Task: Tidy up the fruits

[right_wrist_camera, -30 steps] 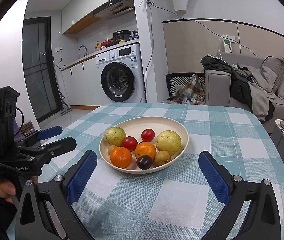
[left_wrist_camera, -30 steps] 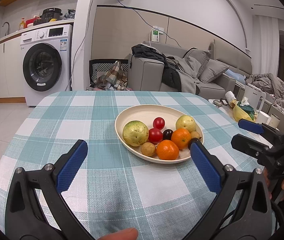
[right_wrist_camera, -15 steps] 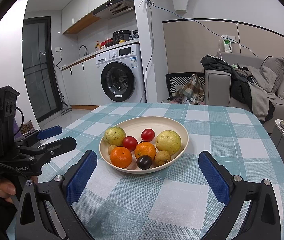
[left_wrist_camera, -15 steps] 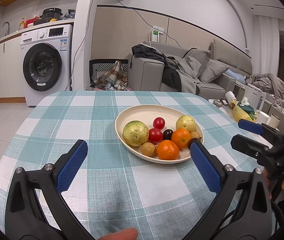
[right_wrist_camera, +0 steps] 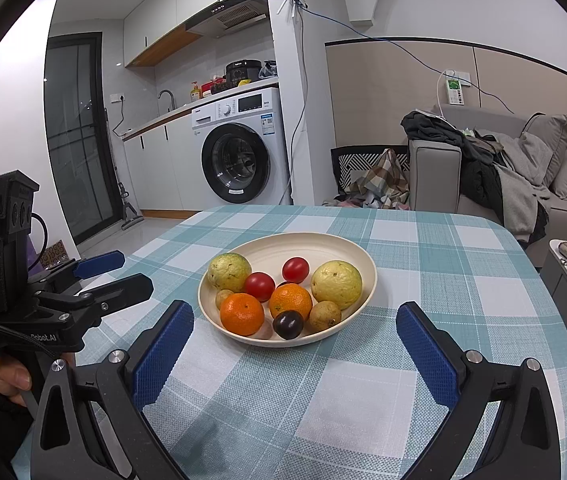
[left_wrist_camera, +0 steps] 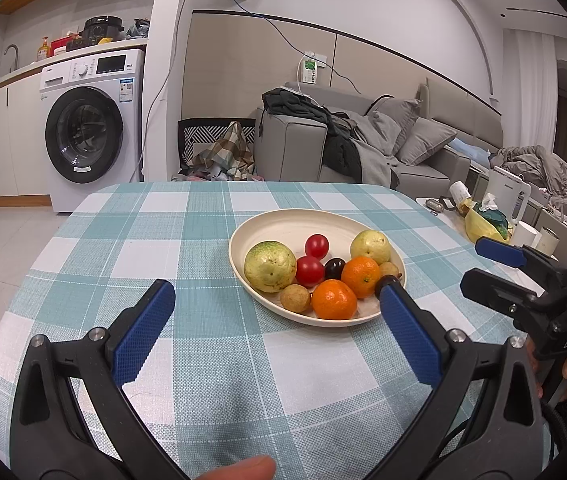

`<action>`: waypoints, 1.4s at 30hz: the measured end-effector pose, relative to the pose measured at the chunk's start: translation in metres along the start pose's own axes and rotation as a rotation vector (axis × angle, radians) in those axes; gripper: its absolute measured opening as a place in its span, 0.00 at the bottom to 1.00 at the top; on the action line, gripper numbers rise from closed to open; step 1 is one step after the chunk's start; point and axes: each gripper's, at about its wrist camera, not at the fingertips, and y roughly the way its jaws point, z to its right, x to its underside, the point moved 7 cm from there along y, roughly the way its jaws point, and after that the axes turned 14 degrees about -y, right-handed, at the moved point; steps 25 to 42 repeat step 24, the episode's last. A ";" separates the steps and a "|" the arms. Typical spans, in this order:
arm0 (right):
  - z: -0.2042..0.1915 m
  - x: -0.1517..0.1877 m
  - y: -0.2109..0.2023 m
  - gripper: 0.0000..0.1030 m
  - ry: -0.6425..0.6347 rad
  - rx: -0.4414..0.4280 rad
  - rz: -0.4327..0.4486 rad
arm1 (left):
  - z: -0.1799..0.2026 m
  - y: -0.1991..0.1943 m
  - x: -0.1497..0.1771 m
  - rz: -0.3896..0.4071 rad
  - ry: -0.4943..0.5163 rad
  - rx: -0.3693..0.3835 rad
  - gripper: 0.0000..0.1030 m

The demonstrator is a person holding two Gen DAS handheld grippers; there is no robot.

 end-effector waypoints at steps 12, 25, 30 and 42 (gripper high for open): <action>-0.001 0.000 0.000 1.00 0.000 -0.002 0.000 | 0.000 0.000 0.000 -0.002 0.000 -0.001 0.99; -0.001 0.002 0.001 1.00 -0.002 -0.005 -0.005 | 0.002 0.001 0.002 0.000 0.007 0.002 0.99; -0.001 0.002 0.001 1.00 -0.002 -0.005 -0.005 | 0.002 0.001 0.002 0.000 0.007 0.002 0.99; -0.001 0.002 0.001 1.00 -0.002 -0.005 -0.005 | 0.002 0.001 0.002 0.000 0.007 0.002 0.99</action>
